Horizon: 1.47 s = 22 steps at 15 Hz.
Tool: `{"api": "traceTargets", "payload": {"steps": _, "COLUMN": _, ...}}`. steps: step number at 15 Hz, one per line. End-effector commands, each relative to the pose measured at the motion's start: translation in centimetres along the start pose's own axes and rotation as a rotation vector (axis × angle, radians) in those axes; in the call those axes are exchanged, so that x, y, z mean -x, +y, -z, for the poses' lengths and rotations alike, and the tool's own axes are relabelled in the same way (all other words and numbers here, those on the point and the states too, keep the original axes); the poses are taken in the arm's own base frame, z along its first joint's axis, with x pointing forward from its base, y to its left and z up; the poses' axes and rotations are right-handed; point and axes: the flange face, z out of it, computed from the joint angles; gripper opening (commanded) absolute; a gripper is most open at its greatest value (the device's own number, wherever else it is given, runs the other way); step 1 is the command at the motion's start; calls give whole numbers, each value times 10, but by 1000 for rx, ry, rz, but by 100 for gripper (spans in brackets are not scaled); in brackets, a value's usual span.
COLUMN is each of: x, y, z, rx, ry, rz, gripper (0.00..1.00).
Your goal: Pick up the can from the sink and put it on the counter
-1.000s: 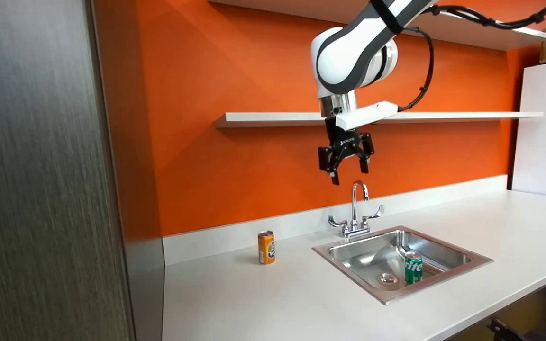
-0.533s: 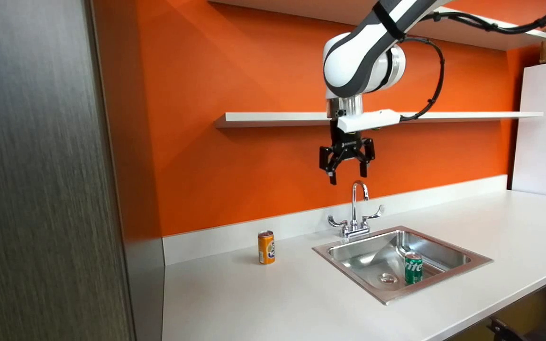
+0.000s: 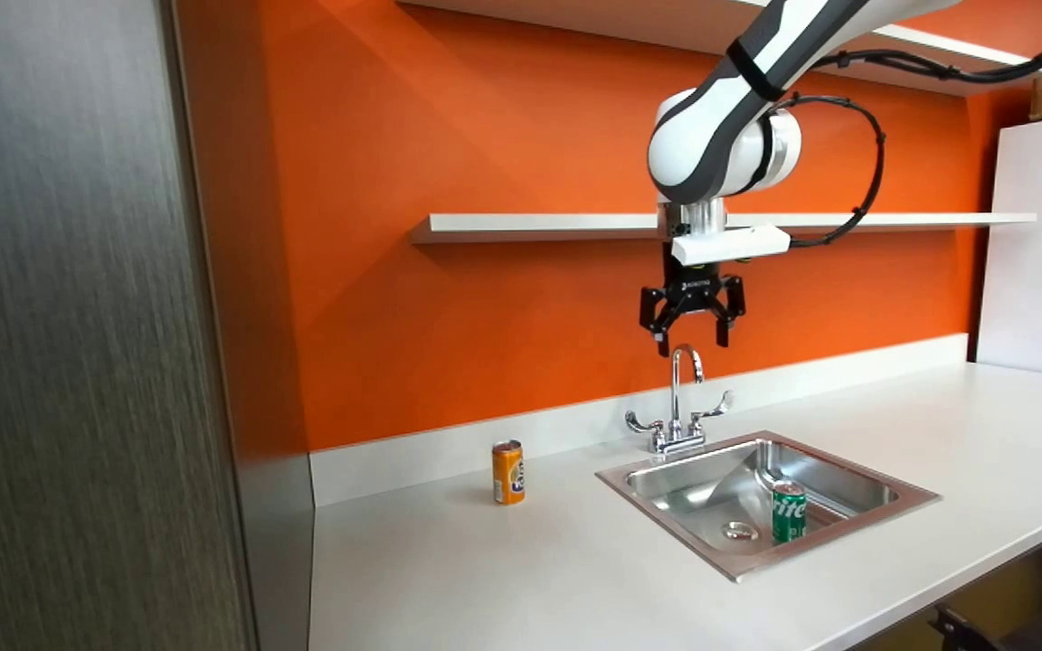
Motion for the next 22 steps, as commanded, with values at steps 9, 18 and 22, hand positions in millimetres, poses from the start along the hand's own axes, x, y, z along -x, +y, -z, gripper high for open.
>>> {"api": "traceTargets", "payload": {"steps": 9, "x": -21, "y": 109, "z": -57, "rx": 0, "ry": -24, "rz": -193, "gripper": 100}}
{"api": "traceTargets", "payload": {"steps": 18, "x": -25, "y": 186, "z": -119, "rx": 20, "ry": -58, "rz": -286, "gripper": 100}}
{"api": "traceTargets", "payload": {"steps": 22, "x": -34, "y": 198, "z": -145, "rx": 37, "ry": -72, "rz": -295, "gripper": 100}}
